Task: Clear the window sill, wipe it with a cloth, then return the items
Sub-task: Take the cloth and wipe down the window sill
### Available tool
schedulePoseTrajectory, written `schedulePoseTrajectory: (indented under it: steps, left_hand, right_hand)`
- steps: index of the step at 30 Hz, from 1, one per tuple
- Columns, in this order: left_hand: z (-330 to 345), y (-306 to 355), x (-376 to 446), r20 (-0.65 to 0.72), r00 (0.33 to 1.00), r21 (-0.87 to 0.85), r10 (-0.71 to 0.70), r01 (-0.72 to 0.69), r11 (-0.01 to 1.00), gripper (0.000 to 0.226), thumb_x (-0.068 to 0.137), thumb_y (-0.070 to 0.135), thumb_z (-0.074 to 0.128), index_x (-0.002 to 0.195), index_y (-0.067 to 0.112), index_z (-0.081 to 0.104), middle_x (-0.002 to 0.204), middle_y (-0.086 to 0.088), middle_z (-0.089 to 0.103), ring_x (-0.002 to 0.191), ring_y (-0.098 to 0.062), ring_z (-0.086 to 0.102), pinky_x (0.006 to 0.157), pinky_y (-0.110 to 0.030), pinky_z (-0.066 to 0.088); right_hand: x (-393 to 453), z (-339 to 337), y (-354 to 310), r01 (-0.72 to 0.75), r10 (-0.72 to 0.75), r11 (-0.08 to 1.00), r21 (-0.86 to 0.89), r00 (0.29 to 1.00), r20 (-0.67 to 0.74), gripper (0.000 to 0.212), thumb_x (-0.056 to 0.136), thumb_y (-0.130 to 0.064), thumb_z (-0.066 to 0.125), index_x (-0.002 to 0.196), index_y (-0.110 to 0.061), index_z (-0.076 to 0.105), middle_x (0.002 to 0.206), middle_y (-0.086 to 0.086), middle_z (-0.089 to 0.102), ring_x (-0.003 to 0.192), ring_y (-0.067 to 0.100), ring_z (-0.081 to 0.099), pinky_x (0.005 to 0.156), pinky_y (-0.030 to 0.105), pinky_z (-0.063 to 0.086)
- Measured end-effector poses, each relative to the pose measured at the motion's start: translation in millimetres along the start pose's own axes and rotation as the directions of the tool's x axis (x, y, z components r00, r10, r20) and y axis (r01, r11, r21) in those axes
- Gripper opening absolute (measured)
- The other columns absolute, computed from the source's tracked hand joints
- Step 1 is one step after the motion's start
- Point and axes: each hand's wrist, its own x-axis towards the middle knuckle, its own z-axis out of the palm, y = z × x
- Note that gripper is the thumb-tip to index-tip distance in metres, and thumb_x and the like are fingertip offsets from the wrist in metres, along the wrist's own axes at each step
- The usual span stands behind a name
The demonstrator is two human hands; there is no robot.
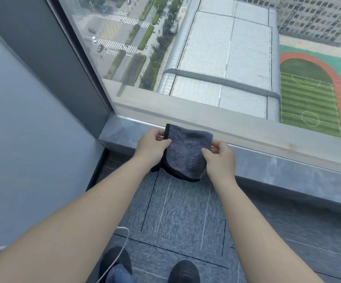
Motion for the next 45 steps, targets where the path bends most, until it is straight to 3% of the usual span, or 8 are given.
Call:
schedulePoseTrajectory:
  steps: [7, 13, 16, 21, 26, 31, 38, 45]
  left_hand:
    - [42, -99, 124, 0.026, 0.999, 0.006, 0.038, -0.038, 0.999, 0.021, 0.083, 0.0, 0.055, 0.097, 0.015, 0.053, 0.097, -0.01, 0.062, 0.104, -0.035, 0.061, 0.095, -0.051, 0.05]
    - [59, -132, 162, 0.016, 0.995, 0.042, 0.095, -0.096, 0.995, 0.04, 0.083, -0.003, 0.055, 0.122, 0.005, 0.049, 0.124, -0.016, 0.06, 0.114, -0.028, 0.057, 0.103, -0.04, 0.044]
    - [57, -135, 157, 0.026, 0.99, 0.153, 0.137, -0.139, 0.978, 0.043, 0.086, 0.002, 0.053, 0.129, 0.005, 0.045, 0.135, -0.011, 0.053, 0.124, -0.022, 0.05, 0.106, -0.031, 0.036]
    - [40, -144, 154, -0.031, 0.96, 0.402, 0.28, -0.244, 0.883, 0.035, 0.09, 0.01, 0.047, 0.124, 0.01, 0.052, 0.135, -0.006, 0.053, 0.129, -0.022, 0.041, 0.105, -0.028, 0.029]
    - [7, -165, 159, -0.138, 0.927, 0.596, 0.35, -0.205, 0.776, 0.036, 0.09, 0.014, 0.045, 0.124, 0.009, 0.052, 0.14, -0.009, 0.046, 0.134, -0.028, 0.031, 0.111, -0.037, 0.021]
    - [-17, -176, 160, -0.192, 0.933, 0.633, 0.304, -0.118, 0.765, 0.037, 0.092, 0.017, 0.043, 0.128, 0.011, 0.049, 0.144, -0.008, 0.041, 0.135, -0.027, 0.027, 0.109, -0.038, 0.021]
    - [-33, -192, 158, -0.175, 0.943, 0.738, 0.282, -0.064, 0.671, 0.039, 0.092, 0.018, 0.04, 0.13, 0.014, 0.047, 0.151, -0.003, 0.032, 0.138, -0.026, 0.023, 0.111, -0.04, 0.018]
    - [-42, -211, 155, -0.139, 0.961, 0.799, 0.24, -0.034, 0.6, 0.05, 0.094, 0.025, 0.036, 0.142, 0.021, 0.027, 0.156, 0.001, 0.02, 0.141, -0.029, 0.015, 0.115, -0.044, 0.013]
  right_hand:
    - [100, 69, 98, 0.088, -0.089, 0.996, -0.013, 0.993, -0.073, 0.036, 0.086, -0.005, 0.055, 0.121, -0.007, 0.047, 0.097, 0.006, 0.056, 0.083, 0.018, 0.053, 0.058, 0.013, 0.034]
    - [136, 100, 134, 0.197, -0.217, 0.96, -0.201, 0.973, -0.078, 0.032, 0.085, -0.001, 0.051, 0.116, -0.004, 0.05, 0.117, 0.011, 0.055, 0.104, 0.022, 0.054, 0.08, 0.015, 0.034]
    - [135, 105, 139, 0.24, -0.262, 0.877, -0.416, 0.965, 0.004, 0.041, 0.088, -0.004, 0.048, 0.129, -0.002, 0.046, 0.142, 0.014, 0.039, 0.133, 0.024, 0.034, 0.102, 0.018, 0.02]
    - [135, 121, 135, 0.424, -0.335, 0.65, -0.631, 0.905, 0.263, 0.06, 0.093, -0.03, 0.045, 0.146, -0.011, 0.023, 0.159, 0.008, 0.01, 0.147, 0.024, 0.007, 0.119, 0.034, 0.004]
    - [139, 147, 149, 0.379, -0.169, 0.459, -0.804, 0.925, 0.34, 0.065, 0.095, -0.049, 0.019, 0.149, -0.02, -0.004, 0.159, 0.007, -0.015, 0.146, 0.027, -0.015, 0.117, 0.043, -0.011]
    - [148, 173, 134, 0.378, -0.172, 0.442, -0.814, 0.926, 0.337, 0.063, 0.095, -0.049, 0.015, 0.148, -0.022, -0.007, 0.158, 0.007, -0.017, 0.146, 0.027, -0.018, 0.116, 0.043, -0.014]
    - [141, 202, 123, 0.535, -0.223, 0.372, -0.759, 0.845, 0.486, 0.07, 0.092, -0.057, 0.018, 0.148, -0.023, -0.005, 0.159, 0.005, -0.016, 0.146, 0.023, -0.017, 0.117, 0.042, -0.014]
    - [131, 214, 122, 0.399, -0.183, 0.401, -0.824, 0.917, 0.355, 0.071, 0.093, -0.054, 0.015, 0.148, -0.015, -0.01, 0.158, 0.012, -0.017, 0.145, 0.027, -0.019, 0.116, 0.04, -0.015]
